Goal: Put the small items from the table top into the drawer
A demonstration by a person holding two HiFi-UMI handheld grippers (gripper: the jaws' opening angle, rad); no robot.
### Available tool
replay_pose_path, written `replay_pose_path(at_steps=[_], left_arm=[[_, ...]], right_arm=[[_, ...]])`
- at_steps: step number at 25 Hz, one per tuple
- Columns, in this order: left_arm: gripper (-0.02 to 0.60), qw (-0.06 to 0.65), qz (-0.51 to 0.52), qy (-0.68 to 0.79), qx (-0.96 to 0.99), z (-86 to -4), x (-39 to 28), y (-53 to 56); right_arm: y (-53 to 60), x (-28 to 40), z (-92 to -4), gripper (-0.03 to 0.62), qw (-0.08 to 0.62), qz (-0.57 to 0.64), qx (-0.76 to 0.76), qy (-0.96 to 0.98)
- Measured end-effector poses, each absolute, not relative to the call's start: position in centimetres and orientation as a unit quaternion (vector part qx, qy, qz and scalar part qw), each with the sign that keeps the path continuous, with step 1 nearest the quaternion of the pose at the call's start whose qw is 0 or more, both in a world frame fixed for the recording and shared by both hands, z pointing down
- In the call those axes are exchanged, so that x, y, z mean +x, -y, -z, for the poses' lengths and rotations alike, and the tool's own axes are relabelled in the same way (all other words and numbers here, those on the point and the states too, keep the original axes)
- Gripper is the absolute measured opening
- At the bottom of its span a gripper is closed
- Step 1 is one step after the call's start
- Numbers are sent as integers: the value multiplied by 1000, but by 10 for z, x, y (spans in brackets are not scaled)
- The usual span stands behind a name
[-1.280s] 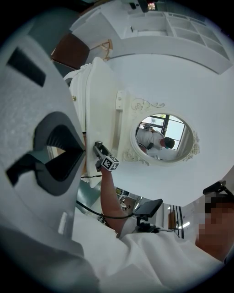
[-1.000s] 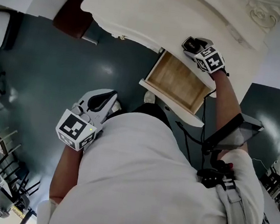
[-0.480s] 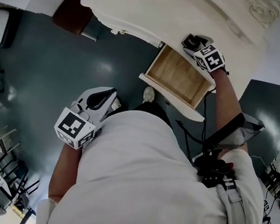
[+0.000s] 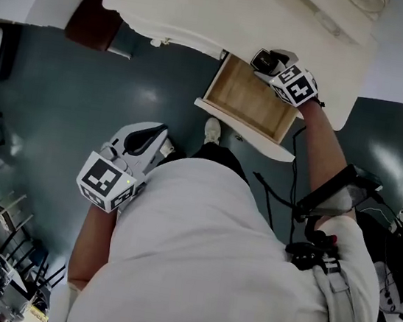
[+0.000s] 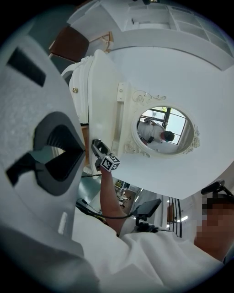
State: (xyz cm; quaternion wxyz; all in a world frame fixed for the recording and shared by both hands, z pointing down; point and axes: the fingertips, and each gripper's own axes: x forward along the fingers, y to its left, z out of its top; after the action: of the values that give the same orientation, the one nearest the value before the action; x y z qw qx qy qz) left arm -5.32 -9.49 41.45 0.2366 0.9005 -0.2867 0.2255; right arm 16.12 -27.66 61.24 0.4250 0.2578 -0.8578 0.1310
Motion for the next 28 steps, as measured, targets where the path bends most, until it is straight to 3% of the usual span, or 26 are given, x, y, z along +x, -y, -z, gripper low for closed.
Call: replay_pose_path(at_steps=[28], left_arm=[[2,248,-229,300,892,-418,-90,86]], right_arm=[[195,100,-685,328,475,-128,209,845]])
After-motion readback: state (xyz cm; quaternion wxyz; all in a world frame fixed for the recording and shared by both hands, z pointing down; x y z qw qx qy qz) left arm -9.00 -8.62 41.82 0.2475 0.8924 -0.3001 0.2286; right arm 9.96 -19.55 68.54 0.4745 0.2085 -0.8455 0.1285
